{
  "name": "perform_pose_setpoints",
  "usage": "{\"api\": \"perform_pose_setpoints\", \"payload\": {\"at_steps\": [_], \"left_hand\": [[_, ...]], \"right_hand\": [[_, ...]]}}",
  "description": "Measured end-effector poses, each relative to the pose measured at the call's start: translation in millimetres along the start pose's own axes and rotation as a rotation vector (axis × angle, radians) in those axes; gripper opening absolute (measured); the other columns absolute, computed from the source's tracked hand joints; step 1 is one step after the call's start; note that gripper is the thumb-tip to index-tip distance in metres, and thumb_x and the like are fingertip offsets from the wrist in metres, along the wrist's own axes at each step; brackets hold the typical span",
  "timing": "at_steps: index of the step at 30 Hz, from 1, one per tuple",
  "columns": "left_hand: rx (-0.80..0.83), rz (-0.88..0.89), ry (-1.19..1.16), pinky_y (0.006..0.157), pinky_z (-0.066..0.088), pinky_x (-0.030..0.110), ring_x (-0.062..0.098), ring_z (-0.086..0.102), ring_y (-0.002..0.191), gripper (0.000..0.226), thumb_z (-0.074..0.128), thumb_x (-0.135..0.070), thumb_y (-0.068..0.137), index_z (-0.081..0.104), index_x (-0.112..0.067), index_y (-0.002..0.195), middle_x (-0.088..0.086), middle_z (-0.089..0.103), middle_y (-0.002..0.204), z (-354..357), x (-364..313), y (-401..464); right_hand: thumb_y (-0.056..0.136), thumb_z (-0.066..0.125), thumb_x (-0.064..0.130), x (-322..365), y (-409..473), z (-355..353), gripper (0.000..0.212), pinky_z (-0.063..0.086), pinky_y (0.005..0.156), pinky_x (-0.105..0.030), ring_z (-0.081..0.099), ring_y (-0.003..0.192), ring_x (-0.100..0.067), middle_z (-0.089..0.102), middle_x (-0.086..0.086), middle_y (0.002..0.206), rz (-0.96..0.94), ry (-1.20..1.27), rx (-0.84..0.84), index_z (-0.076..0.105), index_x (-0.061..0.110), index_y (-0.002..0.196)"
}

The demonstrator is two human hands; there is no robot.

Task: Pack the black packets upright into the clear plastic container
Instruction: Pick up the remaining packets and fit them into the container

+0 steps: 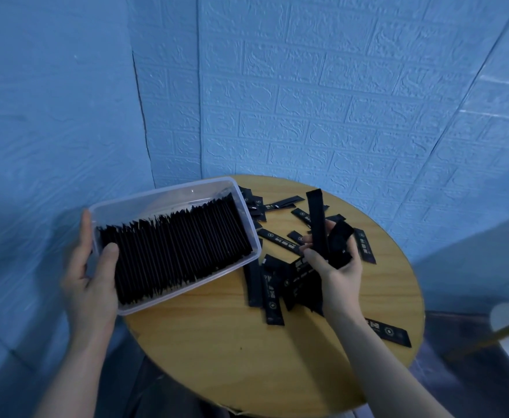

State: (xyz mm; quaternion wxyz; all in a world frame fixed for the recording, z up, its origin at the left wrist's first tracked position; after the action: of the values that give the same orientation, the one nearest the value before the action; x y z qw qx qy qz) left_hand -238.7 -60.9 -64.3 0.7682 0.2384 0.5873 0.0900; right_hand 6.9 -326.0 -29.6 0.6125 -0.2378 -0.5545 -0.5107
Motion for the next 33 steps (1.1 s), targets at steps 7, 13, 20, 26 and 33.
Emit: {"api": "perform_pose_setpoints", "payload": {"at_steps": [7,13,20,26,33], "left_hand": [[0.01,-0.001,-0.008,0.115,0.029,0.028,-0.002,0.04,0.136,0.061,0.053,-0.005,0.098,0.045,-0.053,0.134,-0.031,0.049,0.135,0,0,2],[0.007,0.006,-0.028,0.114,0.03,0.024,-0.007,0.04,0.133,0.057,0.052,-0.001,0.098,0.039,-0.035,0.142,-0.036,0.05,0.127,1,-1,1],[0.013,0.016,-0.038,0.112,0.032,0.02,-0.006,0.041,0.133,0.057,0.052,-0.001,0.097,0.04,-0.037,0.14,-0.037,0.052,0.127,3,-2,2],[0.011,0.001,-0.025,0.115,0.029,0.033,-0.003,0.043,0.133,0.059,0.054,-0.005,0.097,0.046,-0.05,0.134,-0.035,0.053,0.128,-1,2,4],[0.014,0.0,-0.011,0.114,0.029,0.027,-0.009,0.041,0.13,0.057,0.053,-0.003,0.098,0.039,-0.036,0.142,-0.041,0.052,0.124,1,0,2]], "right_hand": [[0.085,0.063,-0.011,6,2,18,0.03,0.048,0.074,-0.015,0.058,0.079,-0.007,0.061,0.001,0.082,-0.079,-0.189,0.142,0.057,0.008,0.107],[0.084,0.065,-0.009,11,1,31,0.025,0.045,0.076,-0.015,0.056,0.083,-0.006,0.062,0.008,0.091,-0.135,-0.269,0.213,0.06,0.013,0.096],[0.084,0.067,-0.004,15,17,32,0.032,0.044,0.068,-0.007,0.057,0.078,-0.007,0.059,0.007,0.075,-0.074,-0.438,0.26,0.063,0.024,0.1],[0.081,0.073,0.001,-8,6,31,0.029,0.048,0.068,-0.015,0.061,0.077,-0.009,0.064,0.001,0.081,0.002,-0.442,0.272,0.059,0.017,0.101],[0.08,0.075,0.004,-18,-12,25,0.034,0.05,0.077,-0.015,0.064,0.089,-0.007,0.068,0.001,0.091,-0.004,-0.443,0.327,0.06,0.021,0.106]]}}
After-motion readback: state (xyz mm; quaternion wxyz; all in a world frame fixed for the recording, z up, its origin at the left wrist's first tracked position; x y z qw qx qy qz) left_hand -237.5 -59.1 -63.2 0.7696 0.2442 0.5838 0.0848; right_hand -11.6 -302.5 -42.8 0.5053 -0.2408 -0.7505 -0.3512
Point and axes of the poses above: each hand's wrist, its own y-axis towards the middle knuckle, its own z-axis out of the palm, x = y × z, the point moved 6 cm from there along y, towards the middle knuckle
